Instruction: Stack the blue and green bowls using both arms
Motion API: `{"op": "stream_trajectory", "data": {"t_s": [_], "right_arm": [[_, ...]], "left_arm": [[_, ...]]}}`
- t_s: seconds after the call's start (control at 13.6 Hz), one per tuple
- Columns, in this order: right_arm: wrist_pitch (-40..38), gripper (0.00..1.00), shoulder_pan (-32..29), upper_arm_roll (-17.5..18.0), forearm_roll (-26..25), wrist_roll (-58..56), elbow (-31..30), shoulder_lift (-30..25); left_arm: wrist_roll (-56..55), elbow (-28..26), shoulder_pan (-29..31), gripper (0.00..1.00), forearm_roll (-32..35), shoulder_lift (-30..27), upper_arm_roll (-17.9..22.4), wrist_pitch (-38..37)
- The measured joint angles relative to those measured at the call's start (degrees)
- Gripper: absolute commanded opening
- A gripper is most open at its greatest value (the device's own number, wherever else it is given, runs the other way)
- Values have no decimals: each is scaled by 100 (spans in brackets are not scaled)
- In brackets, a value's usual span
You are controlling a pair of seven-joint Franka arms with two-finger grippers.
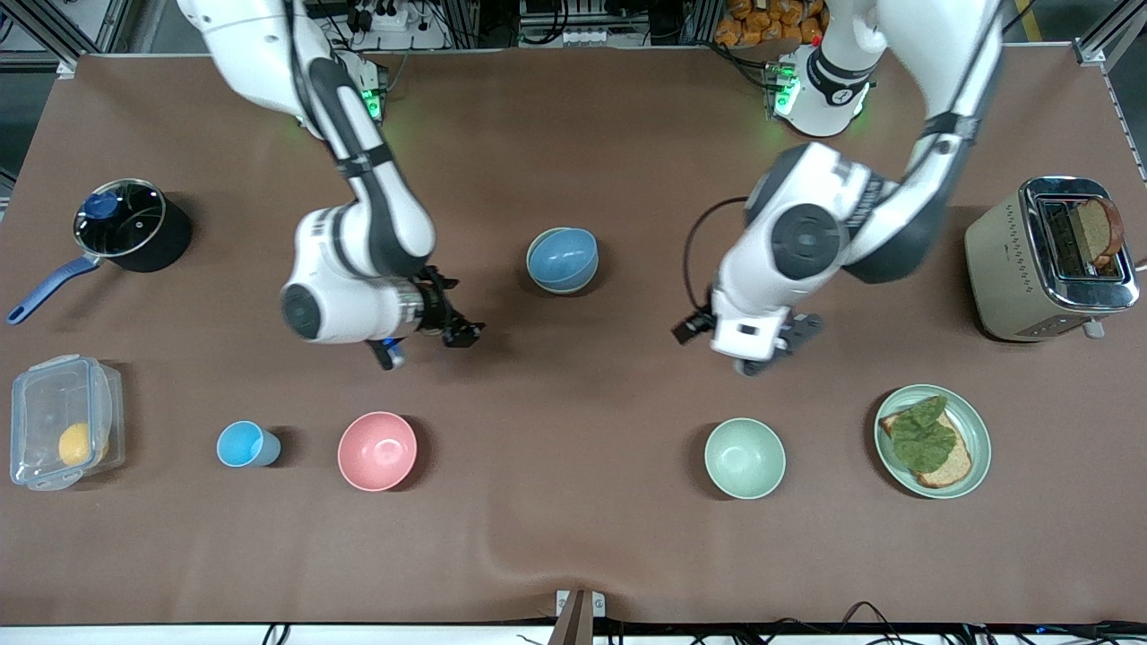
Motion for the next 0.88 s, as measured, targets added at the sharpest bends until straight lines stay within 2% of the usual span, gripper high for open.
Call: {"op": "stream_trajectory", "data": {"t_s": [0.22, 0.44, 0.66, 0.88], "right_arm": [[-844, 100, -563, -47, -412, -744, 259, -10], [-1627, 100, -1201, -56, -872, -1544, 609, -10], [-2213, 100, -1830, -52, -1279, -2160, 1143, -12], [-2611, 100, -2440, -46, -1687, -2869, 1647, -24]], "left_arm": [[568, 356, 387, 100, 17, -73, 6, -369], [1418, 430, 860, 100, 153, -148, 15, -559], [2441, 463, 1112, 100, 373, -165, 21, -1269], [3261, 561, 1127, 100, 394, -165, 17, -2056]]}}
